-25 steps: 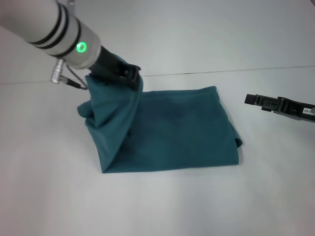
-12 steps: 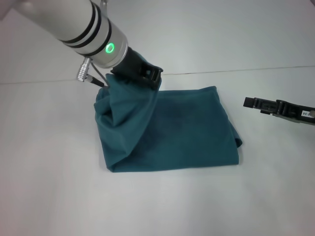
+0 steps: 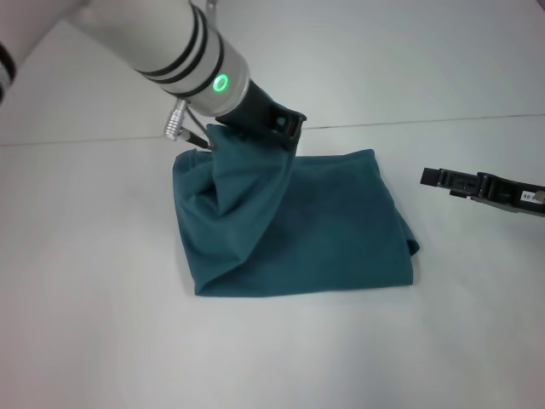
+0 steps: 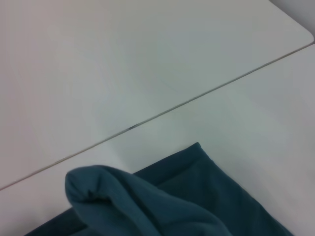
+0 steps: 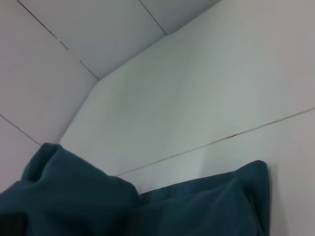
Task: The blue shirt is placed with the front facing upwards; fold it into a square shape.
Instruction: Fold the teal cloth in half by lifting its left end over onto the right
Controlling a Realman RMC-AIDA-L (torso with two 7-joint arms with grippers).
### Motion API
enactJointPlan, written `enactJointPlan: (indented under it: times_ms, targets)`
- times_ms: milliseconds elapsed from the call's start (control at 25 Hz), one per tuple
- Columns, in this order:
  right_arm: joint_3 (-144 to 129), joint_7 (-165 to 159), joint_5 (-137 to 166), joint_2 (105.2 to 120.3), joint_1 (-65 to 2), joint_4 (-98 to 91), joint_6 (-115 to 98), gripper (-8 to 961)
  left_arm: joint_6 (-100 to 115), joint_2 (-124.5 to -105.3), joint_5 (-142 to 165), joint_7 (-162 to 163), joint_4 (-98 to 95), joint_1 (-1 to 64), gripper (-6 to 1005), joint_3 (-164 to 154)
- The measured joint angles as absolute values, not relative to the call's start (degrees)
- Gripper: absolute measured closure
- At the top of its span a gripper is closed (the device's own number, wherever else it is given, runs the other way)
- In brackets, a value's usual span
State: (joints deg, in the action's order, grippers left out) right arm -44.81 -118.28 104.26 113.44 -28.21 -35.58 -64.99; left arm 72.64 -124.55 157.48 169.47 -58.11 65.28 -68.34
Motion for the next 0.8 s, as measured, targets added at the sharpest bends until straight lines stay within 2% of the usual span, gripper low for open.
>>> enactJointPlan:
  times_ms: [800]
  targets:
    - [-44.7, -118.1, 104.2, 113.31, -28.3, -34.9, -64.5, 74, 61.3, -124.62, 155.3, 170.4, -47.7, 68.2, 846, -72.4]
